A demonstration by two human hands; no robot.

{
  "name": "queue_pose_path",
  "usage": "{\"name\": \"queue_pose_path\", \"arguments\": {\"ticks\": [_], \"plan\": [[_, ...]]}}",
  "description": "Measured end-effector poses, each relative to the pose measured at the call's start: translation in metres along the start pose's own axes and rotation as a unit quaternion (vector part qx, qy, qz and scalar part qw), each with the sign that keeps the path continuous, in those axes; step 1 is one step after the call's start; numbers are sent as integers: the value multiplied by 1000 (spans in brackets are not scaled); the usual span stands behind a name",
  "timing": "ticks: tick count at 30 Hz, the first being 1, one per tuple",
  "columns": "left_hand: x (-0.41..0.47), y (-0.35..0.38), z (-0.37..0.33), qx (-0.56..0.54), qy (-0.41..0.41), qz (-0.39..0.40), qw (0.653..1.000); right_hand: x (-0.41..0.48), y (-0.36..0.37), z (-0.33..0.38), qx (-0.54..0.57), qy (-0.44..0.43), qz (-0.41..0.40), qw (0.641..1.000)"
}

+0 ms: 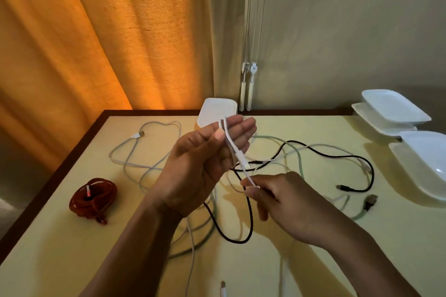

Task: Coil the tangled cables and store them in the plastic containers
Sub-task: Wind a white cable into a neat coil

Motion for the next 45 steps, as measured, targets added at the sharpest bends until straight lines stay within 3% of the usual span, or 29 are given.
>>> {"name": "queue_pose_path", "arguments": {"ticks": [3, 7, 12, 16, 19, 24, 27, 30, 33, 36, 38, 42, 43, 45], "plan": [[-1, -6, 7, 6, -16, -55, 998, -11, -2, 11, -127, -5, -7, 992], [1, -6, 11, -73, -75, -94, 990, -13, 0, 19, -195, -9, -12, 981], [-2, -9, 10, -112, -112, -99, 982, -9, 2, 15, -187, -22, -9, 982], [-6, -5, 6, -152, -147, -49, 976, -6, 6, 9, -172, -20, 3, 985], [-7, -6, 5, -89, -168, -55, 980, -6, 9, 8, -173, -21, 19, 985], [-8, -1, 3, -66, -158, -42, 984, -5, 6, 1, -202, -21, 6, 979], [-6, 0, -1, -58, -101, -27, 993, -8, -1, 3, -194, -22, -26, 980], [-2, -5, -2, -53, -39, -71, 995, -14, -11, 16, -176, -25, -59, 982], [-4, -8, 2, 26, -16, -96, 995, -26, -19, 34, -197, -25, -64, 978], [-6, -7, 8, 215, -14, -78, 974, -34, -25, 43, -233, -19, -63, 970], [-6, -2, 9, 362, -3, -55, 930, -36, -26, 46, -259, -21, -69, 963], [-6, -10, 14, 600, 21, -9, 800, -40, -43, 44, -262, -64, -147, 952], [-7, -15, 19, 619, -2, 17, 785, -42, -53, 44, -250, -88, -198, 944], [-9, -17, 28, 586, -62, 64, 805, -45, -68, 39, -208, -139, -254, 934]]}}
Point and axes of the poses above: each hand's wrist, its own x-axis towards the middle knuckle, its own y-axis out of the palm, z = x × y, the point moved 6 cm from there along x, towards the middle knuckle, and after that the axes turned 4 degrees about y, right-handed, at the moved point
